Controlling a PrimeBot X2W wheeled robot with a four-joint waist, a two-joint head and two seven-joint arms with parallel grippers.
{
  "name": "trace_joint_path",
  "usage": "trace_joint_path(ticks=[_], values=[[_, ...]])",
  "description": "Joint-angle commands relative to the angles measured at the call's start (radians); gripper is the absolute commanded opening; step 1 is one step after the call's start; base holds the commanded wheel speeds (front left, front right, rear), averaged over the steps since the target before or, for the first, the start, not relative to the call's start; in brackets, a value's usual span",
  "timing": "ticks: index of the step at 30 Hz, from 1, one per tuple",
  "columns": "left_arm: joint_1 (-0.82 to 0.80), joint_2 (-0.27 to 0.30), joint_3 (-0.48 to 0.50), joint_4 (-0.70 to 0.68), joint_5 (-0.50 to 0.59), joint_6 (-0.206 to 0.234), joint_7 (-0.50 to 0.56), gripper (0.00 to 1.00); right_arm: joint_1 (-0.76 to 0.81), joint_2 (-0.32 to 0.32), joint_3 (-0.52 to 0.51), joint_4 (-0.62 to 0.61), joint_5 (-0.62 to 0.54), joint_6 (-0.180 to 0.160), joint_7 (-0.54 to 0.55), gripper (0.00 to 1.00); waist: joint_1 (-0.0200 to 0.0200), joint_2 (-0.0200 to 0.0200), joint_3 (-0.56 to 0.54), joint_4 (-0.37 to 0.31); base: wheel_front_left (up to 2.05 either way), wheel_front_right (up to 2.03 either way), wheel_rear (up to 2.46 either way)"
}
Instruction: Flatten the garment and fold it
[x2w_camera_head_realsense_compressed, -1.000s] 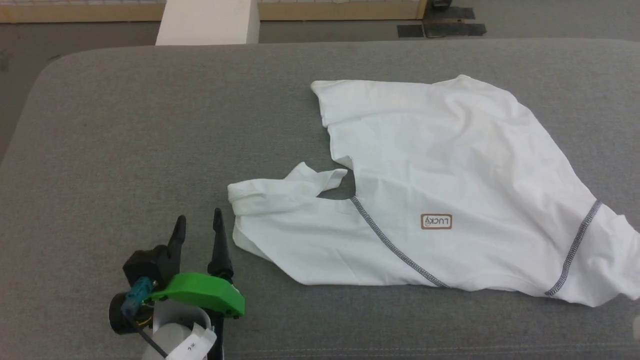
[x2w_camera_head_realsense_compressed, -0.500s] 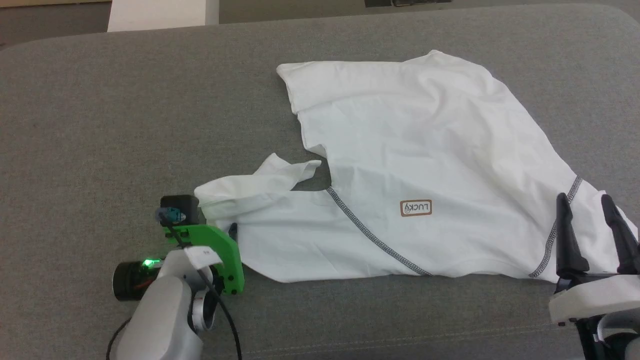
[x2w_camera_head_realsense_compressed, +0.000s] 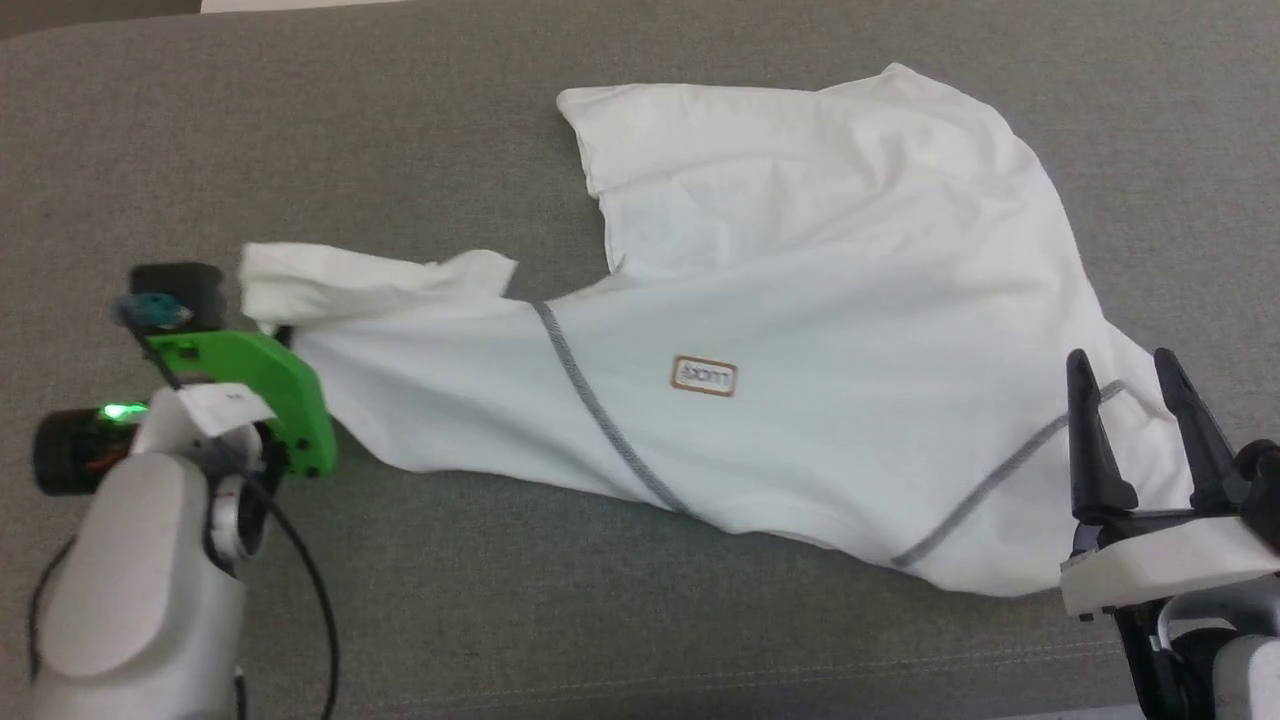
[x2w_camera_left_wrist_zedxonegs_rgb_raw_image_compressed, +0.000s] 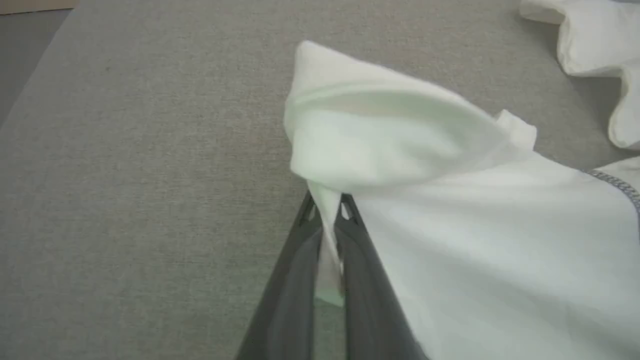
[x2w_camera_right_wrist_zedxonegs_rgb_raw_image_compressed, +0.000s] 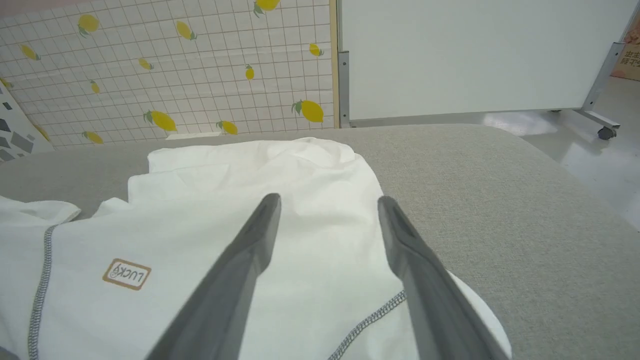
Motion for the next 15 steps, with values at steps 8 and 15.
trace_joint_path(ticks=[8, 15], values=[[-0.05, 0.135, 0.105, 0.066, 0.061, 0.085, -0.072, 0.0, -0.048, 0.0, 0.024, 0.018, 0.012, -0.002, -0.009, 1.0, 0.0, 0.0, 0.042, 0.007, 0.0, 0.0, 0.0], [-0.019, 0.089, 0.141, 0.125, -0.012, 0.072, -0.134, 1.0, -0.053, 0.0, 0.02, 0.034, 0.006, -0.002, 0.003, 1.0, 0.0, 0.0, 0.04, 0.019, 0.0, 0.0, 0.0]])
